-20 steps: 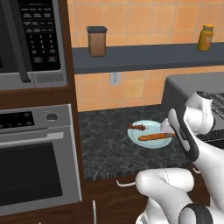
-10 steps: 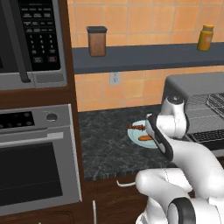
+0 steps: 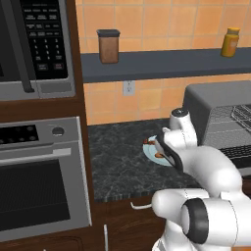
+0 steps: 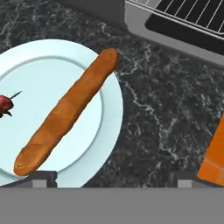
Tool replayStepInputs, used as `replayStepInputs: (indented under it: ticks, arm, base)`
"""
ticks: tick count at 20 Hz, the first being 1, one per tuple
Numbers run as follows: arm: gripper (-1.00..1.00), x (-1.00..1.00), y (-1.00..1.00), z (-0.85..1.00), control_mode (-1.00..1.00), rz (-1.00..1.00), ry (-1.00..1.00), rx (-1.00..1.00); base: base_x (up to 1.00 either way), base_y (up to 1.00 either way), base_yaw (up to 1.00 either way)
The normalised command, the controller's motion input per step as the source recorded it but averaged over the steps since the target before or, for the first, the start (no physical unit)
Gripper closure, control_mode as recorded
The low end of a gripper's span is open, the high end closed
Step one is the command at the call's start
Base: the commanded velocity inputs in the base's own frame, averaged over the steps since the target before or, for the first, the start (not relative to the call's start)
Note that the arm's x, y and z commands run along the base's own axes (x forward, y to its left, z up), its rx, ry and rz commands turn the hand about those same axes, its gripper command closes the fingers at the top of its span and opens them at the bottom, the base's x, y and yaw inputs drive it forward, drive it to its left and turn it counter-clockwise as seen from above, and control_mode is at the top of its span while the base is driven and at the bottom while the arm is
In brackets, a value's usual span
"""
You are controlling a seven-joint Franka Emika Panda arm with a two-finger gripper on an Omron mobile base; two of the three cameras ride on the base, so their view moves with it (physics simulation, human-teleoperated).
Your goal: Pick up the kebab skewer and baguette bread, and place them inside the toaster oven. Close the toaster oven door and start by setting the timer.
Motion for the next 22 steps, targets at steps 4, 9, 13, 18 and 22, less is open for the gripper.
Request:
replayStepInputs:
  ticks: [4, 9, 13, 18, 22]
  arm:
    - [-1.00, 0.23, -0.09, -0.20, -1.00, -0.15, 0.04, 0.02]
    - [-1.00, 0.38, 0.00, -0.14, -1.00, -0.04, 0.08, 0.07]
    - [-1.00, 0.45, -0.04, -0.14, -1.00, 0.00, 0.04, 0.06]
    - [-1.00, 0.12, -0.06, -0.31, -1.00, -0.02, 0.00, 0.03]
    - [-1.00, 0.21, -0.09, -0.31, -1.00, -0.02, 0.00, 0.02]
  base:
    - [0.00, 0.00, 0.00]
    - [0.00, 0.00, 0.00]
    - [0.00, 0.00, 0.00]
    - [0.00, 0.00, 0.00]
    - [0.00, 0.00, 0.00]
